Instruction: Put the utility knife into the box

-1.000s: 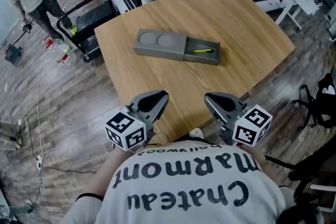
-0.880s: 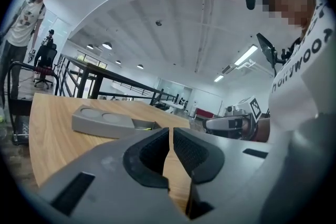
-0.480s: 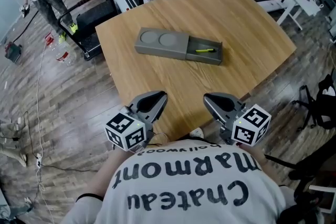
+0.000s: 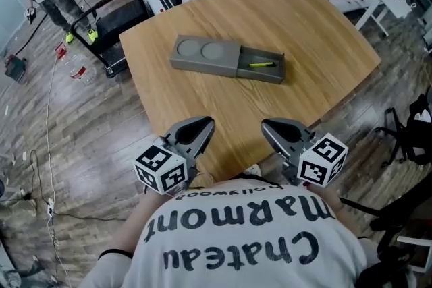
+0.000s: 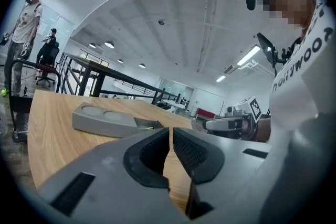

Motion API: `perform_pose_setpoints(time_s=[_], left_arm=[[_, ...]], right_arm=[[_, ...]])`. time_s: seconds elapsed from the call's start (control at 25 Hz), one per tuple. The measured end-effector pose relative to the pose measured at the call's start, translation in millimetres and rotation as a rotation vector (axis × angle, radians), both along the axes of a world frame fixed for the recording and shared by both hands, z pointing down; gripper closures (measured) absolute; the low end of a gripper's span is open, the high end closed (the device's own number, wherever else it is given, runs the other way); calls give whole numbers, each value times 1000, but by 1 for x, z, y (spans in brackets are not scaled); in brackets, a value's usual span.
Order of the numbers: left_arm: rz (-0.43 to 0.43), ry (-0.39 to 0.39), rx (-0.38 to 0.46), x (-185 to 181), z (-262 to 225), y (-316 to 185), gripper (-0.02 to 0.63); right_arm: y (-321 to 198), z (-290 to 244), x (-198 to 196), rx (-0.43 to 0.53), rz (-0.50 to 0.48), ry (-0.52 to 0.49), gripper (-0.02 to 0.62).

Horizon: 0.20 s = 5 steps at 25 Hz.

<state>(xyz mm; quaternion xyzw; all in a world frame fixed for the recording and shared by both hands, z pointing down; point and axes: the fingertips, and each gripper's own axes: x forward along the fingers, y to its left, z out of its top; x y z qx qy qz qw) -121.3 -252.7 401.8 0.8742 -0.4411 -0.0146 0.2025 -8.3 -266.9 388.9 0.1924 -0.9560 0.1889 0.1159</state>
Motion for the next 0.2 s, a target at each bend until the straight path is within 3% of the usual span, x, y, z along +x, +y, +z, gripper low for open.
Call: perform_pose_setpoints(time_s=[0.2], left_arm=[[-3,2,-5,3,0,-6,577]], right_arm=[[-7,0,3,-5,1,4,586]])
